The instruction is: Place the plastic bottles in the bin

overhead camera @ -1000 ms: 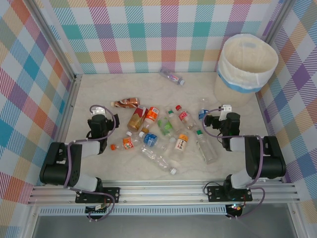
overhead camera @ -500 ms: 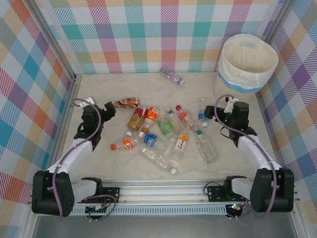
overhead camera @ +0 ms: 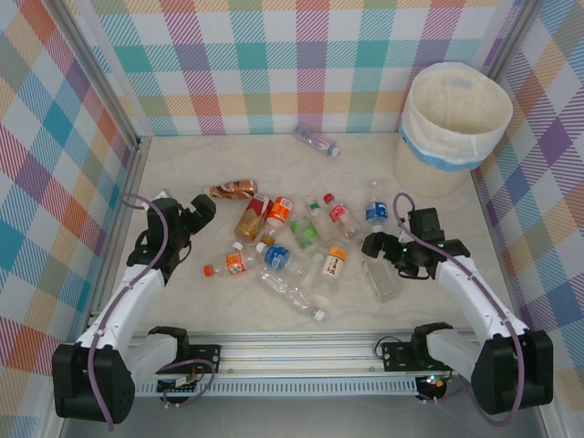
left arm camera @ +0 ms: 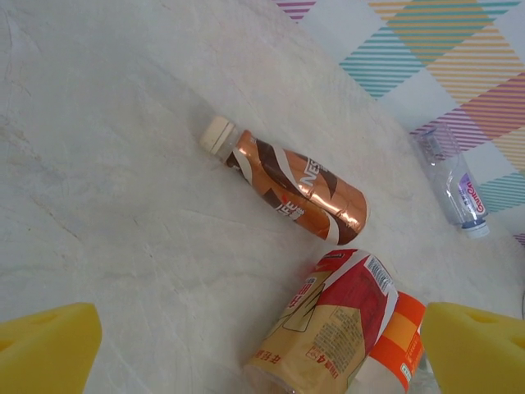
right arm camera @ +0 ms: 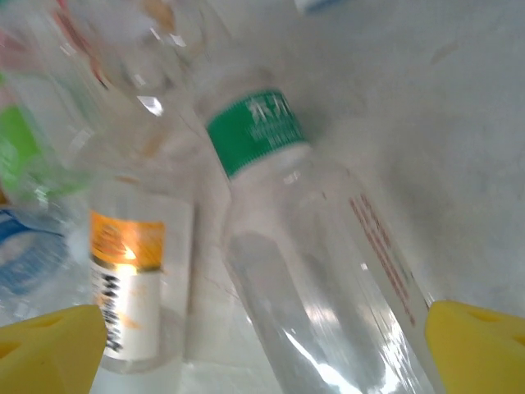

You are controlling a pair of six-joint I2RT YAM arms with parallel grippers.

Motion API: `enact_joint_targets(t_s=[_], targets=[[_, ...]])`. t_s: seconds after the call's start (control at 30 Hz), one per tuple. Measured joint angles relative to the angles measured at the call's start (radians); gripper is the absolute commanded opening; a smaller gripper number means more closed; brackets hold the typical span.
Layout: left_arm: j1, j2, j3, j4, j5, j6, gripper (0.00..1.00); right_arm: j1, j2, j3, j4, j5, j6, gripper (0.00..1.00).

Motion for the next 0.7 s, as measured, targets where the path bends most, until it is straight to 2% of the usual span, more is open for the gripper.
enact_joint_targets(t_s=[0.2, 0.37, 0.6, 0.67, 0.7], targets=[[0.006, -0.003, 0.001, -0.041, 0.0, -0.012, 1.0, 0.092, 0.071, 0.0, -0.099, 0.141, 0.013, 1.0], [0.006, -0.001, 0.001, -0.05, 0.0, -0.013, 1.0, 0.13, 0.119, 0.002, -0.104, 0.173, 0.012, 1.0], [0.006, 0.016, 0.001, -0.052, -0.001, -0.015, 1.0, 0.197, 0.262, 0.056, -0.1, 0.21, 0.01, 1.0], [0.007, 0.021, 0.001, -0.054, -0.001, -0.016, 1.0, 0.217, 0.303, 0.075, -0.098, 0.229, 0.013, 0.96], [0.008, 0.024, 0.001, -0.054, -0.003, -0.016, 1.0, 0.225, 0.323, 0.082, -0.097, 0.242, 0.017, 0.91]])
